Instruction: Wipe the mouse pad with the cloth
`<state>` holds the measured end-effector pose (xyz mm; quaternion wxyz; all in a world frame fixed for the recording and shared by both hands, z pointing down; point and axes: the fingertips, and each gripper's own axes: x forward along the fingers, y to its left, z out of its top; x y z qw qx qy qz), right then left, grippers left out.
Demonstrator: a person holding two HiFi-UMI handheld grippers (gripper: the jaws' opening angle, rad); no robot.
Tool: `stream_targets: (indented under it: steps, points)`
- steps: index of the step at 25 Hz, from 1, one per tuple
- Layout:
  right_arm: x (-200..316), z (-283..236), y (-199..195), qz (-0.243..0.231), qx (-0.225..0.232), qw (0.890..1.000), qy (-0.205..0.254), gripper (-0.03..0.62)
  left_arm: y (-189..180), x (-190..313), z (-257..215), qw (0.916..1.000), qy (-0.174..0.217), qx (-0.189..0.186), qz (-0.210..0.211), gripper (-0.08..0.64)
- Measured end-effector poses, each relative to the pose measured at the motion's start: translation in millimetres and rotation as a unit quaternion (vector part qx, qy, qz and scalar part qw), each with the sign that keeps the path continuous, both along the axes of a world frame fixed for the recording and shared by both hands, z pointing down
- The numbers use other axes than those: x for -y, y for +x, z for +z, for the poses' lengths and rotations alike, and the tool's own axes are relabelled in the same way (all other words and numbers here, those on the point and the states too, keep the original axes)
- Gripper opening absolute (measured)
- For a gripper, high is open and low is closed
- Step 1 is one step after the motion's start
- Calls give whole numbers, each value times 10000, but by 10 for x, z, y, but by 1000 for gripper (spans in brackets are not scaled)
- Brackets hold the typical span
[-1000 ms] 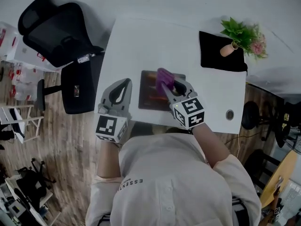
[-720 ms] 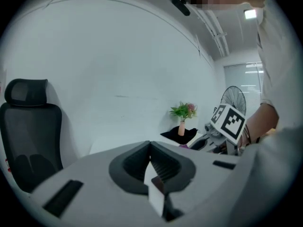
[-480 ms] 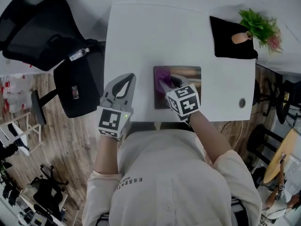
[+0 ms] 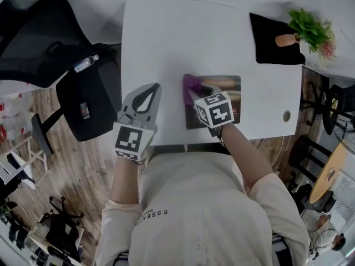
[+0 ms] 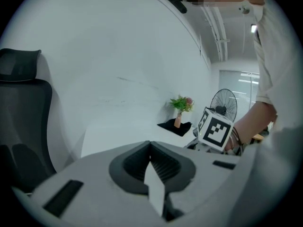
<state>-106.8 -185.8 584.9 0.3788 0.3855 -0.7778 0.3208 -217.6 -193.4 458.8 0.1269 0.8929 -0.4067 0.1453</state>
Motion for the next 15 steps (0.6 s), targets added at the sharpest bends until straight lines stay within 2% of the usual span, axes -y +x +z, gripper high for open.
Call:
stream_targets:
  steps: [7,11,15]
  points:
    - [26,34,124,81,176,9997,-143,101,135,30,7,9999,-98,68,16,2]
    - [34,44,255,148,345,9989,-270,101,265,62,-84,9998,-19,190,5,2]
    - [39,34,472,43,176,9996,-208,101,352,65,-81,9995,-75,234,-185,2]
